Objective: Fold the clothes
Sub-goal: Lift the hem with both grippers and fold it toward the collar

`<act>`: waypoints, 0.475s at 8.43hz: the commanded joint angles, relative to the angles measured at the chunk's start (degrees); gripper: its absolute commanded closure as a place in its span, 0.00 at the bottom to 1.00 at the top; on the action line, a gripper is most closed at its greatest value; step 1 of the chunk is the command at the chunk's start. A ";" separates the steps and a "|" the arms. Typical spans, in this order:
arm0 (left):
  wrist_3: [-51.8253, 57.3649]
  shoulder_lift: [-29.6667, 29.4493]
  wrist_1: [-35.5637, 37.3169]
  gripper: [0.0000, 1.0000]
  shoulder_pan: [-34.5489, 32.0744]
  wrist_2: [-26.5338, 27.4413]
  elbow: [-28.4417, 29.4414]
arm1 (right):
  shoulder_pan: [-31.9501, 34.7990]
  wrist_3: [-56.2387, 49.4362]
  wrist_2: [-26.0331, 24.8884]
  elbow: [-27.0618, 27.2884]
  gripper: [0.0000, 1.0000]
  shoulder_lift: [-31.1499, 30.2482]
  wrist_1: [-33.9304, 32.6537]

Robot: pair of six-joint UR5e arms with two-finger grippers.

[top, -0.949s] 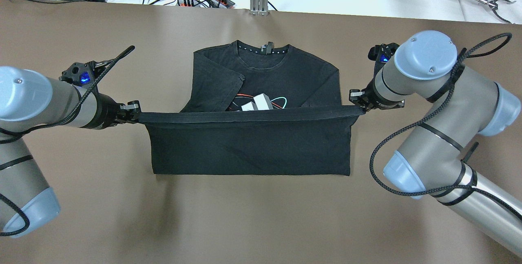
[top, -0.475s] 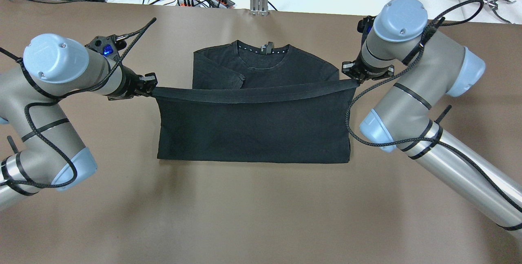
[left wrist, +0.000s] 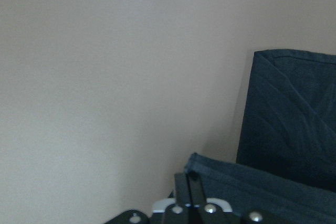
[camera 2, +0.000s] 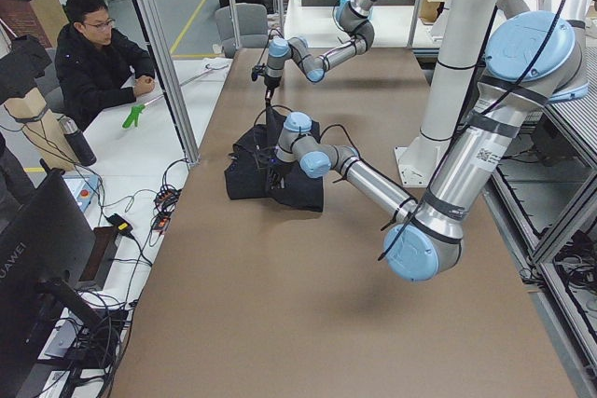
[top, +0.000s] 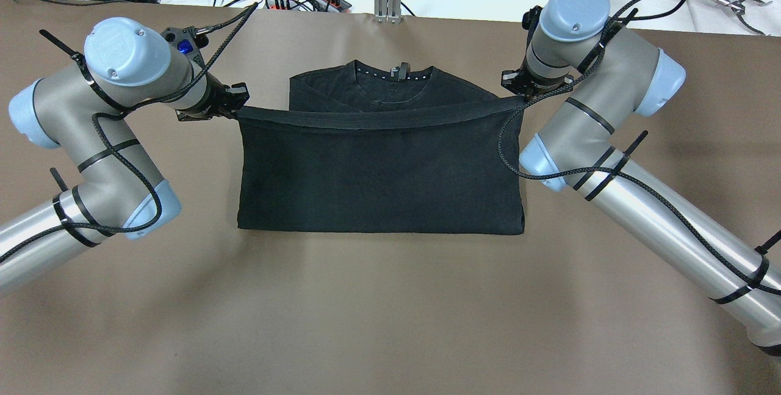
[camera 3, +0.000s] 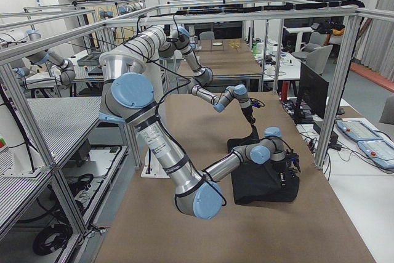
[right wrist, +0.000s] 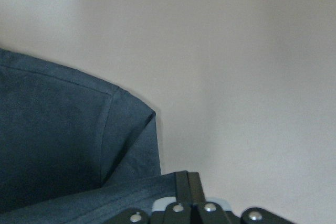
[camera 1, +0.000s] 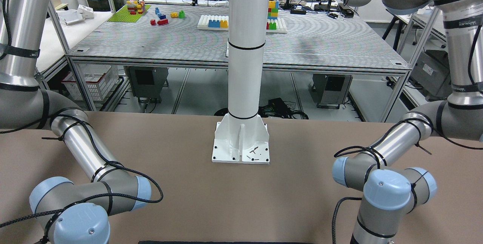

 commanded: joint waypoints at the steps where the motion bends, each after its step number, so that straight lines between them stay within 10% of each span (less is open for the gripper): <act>1: 0.67 -3.20 -4.83 1.00 -0.13 0.51 8.36 | -1.04 0.17 -3.82 -4.46 1.00 0.76 3.67; 4: 0.76 -7.85 -9.70 0.99 -1.88 0.43 16.91 | -1.14 0.43 -4.18 -6.39 1.00 0.85 5.51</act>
